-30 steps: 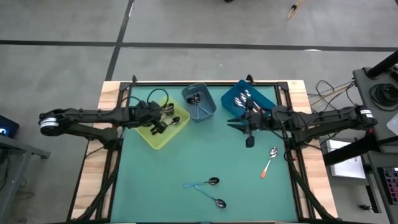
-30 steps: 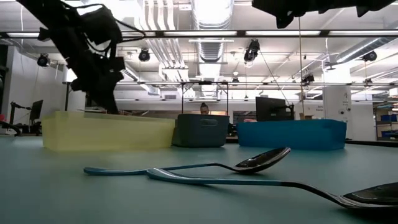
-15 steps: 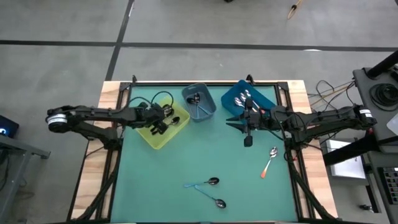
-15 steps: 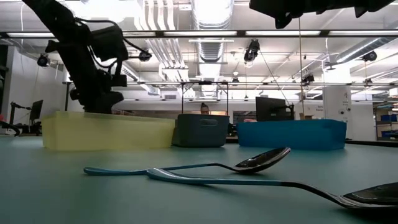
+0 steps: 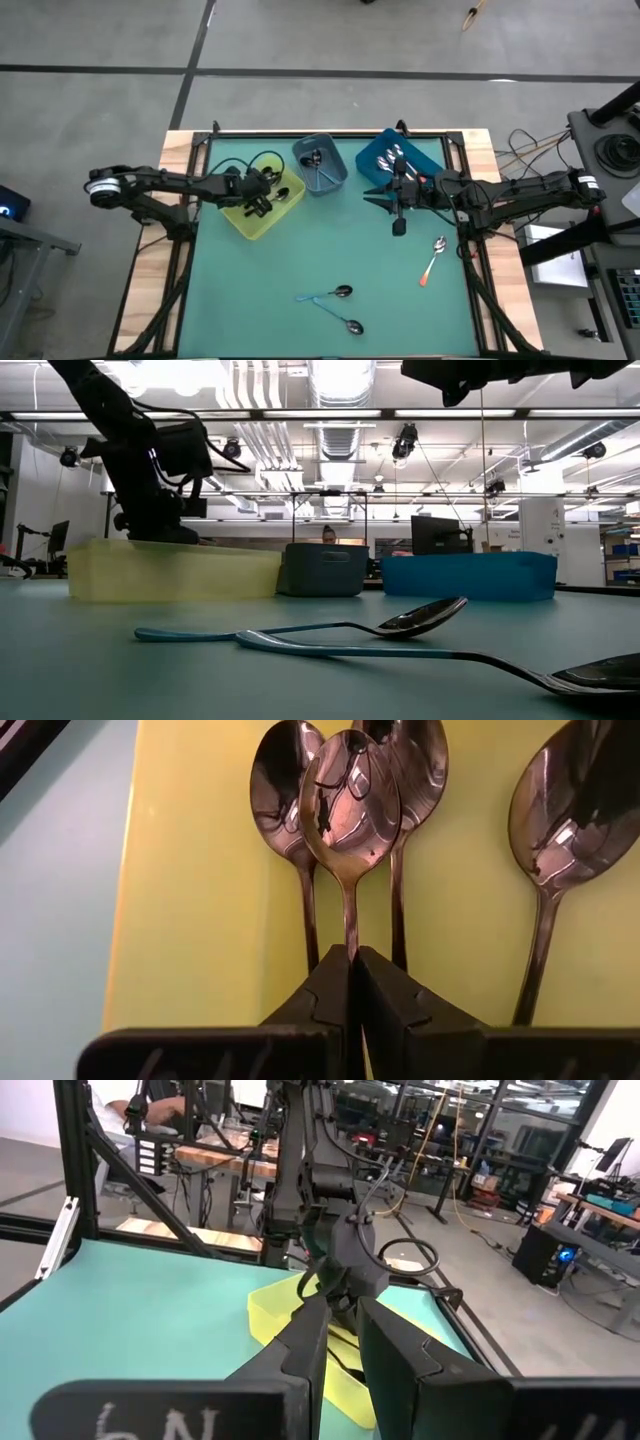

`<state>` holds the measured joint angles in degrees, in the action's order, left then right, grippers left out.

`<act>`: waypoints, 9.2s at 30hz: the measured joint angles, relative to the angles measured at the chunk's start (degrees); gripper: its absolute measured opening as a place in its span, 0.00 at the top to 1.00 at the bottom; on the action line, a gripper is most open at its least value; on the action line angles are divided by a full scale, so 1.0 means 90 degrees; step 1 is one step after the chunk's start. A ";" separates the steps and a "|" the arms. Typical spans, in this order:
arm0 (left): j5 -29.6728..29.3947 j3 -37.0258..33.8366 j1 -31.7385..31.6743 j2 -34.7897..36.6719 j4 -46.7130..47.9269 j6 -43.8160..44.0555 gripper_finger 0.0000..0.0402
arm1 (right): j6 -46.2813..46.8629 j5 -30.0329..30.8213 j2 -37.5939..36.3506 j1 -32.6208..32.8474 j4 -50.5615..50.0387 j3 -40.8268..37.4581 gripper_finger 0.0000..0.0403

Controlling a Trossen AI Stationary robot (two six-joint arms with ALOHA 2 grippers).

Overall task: Sort silverware by color (type)
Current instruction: Put the black spoon into the yellow bin, then put the orange spoon into the blue bin

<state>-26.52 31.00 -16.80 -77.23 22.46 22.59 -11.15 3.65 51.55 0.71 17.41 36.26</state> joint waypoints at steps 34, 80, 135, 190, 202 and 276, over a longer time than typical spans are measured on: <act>-0.0002 0.0565 0.0494 0.0534 -0.0080 -0.0860 0.93 | 0.1351 0.0768 0.0015 0.0000 -0.0062 0.0002 0.87; -0.0673 0.1044 0.1187 0.2279 -0.2445 -0.5632 0.93 | 1.0579 -0.2012 0.1842 0.0601 -0.8333 0.1061 0.87; -0.1319 0.1039 0.1187 0.2334 -0.1491 -0.5433 0.93 | 1.3016 -0.1953 0.1354 0.1700 -0.7852 -0.0579 0.60; -0.1318 0.1038 0.1188 0.2334 -0.1518 -0.5433 0.93 | 1.2062 -0.1400 0.2420 0.1701 -0.6943 0.0138 0.98; -0.1316 0.1037 0.1189 0.2334 -0.1537 -0.5433 0.93 | 1.1520 -0.0704 0.2632 0.1491 -0.6827 0.1019 0.98; -0.1316 0.1037 0.1190 0.2331 -0.1537 -0.5433 0.93 | 0.2117 0.0171 0.6383 -0.4424 -0.9961 0.5511 0.98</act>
<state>-38.37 40.34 -6.09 -56.25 8.62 -26.30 7.90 5.19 109.00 -39.10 -72.24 85.85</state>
